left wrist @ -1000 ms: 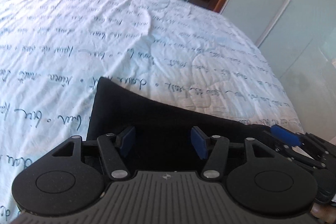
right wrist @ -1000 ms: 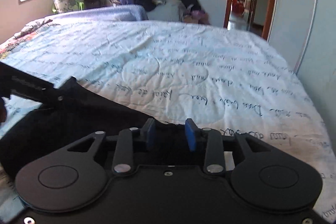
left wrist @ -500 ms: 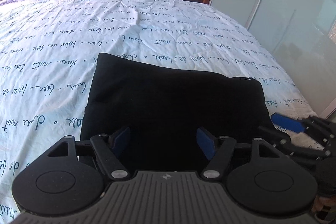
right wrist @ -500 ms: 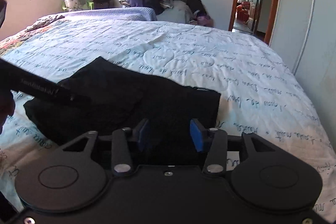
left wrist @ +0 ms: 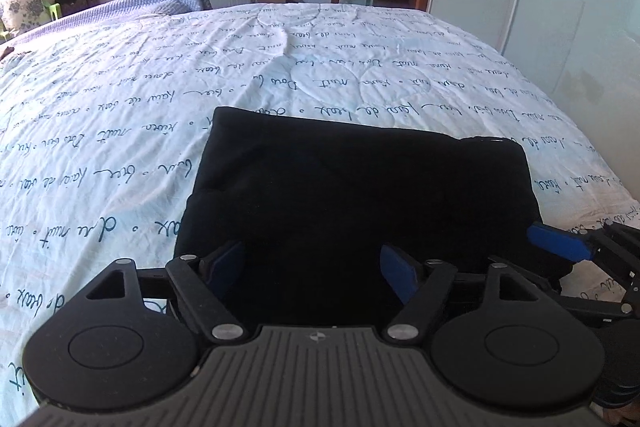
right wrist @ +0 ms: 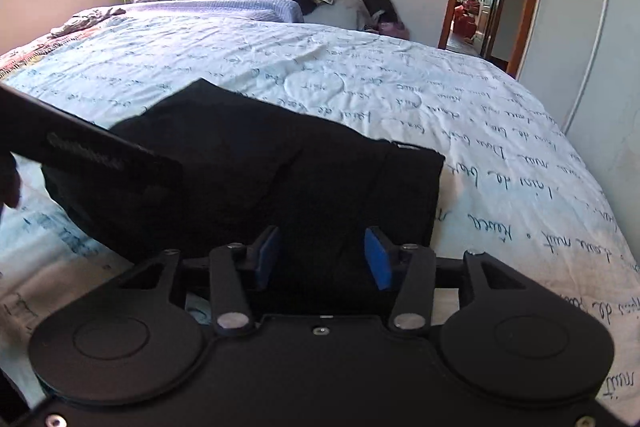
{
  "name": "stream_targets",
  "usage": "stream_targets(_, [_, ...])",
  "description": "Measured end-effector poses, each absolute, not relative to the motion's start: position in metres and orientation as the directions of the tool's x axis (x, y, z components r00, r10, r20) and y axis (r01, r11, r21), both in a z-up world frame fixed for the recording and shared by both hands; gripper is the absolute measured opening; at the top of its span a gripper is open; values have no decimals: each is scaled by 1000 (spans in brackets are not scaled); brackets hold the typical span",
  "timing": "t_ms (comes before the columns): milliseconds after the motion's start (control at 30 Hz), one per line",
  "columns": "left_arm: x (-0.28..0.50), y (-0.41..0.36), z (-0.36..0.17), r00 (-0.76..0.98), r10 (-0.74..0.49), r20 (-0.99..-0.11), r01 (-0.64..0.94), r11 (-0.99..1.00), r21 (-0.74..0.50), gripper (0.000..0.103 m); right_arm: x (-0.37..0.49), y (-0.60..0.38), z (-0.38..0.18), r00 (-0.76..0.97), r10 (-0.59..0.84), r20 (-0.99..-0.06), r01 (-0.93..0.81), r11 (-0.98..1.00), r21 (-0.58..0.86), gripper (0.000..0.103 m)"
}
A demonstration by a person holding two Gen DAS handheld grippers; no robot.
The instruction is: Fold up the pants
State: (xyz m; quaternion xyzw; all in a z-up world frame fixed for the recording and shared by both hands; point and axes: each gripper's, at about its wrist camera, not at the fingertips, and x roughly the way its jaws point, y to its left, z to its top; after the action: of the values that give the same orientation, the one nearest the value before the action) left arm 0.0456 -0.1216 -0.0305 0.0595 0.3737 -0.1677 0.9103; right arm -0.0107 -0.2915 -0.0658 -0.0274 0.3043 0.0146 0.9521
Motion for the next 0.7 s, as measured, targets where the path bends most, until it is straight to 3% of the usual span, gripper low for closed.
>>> stream_targets(700, [34,-123,-32,683,-234,-692,357,933,37,83,-23,-295,-63,818,-4,-575,-21,999,-36,53])
